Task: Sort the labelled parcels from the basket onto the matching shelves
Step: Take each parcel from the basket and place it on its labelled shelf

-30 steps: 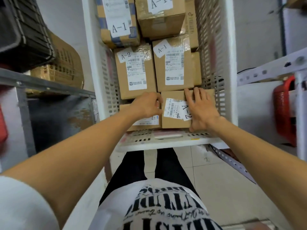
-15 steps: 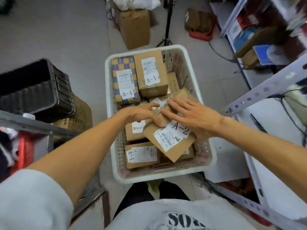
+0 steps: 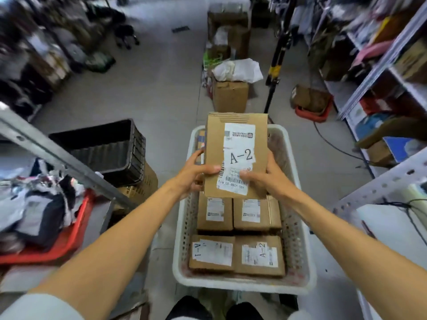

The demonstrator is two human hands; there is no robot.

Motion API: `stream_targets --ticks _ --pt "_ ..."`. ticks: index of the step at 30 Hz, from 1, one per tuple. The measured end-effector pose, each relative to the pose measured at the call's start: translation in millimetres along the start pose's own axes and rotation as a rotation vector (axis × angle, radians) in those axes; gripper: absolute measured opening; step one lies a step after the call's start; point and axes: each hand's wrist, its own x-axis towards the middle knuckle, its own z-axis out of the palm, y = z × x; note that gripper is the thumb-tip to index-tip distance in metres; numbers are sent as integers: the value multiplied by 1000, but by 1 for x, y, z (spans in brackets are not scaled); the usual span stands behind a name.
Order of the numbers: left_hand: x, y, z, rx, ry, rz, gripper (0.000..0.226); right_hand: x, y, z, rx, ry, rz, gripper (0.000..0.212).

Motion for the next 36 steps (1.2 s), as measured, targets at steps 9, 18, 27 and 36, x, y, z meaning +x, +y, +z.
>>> stream_targets --ticks 9,18,27,36 --pt "-28 -1 -13 82 -22 212 104 -23 -23 24 19 80 -51 109" --pt "-69 -8 -29 188 -120 300 99 -81 -28 72 64 263 -27 96" --pt "-127 -40 -14 307 -276 310 110 -182 -21 109 89 435 -23 94" --pt "-221 -99 25 412 -380 326 98 -318 2 147 129 522 -3 84"
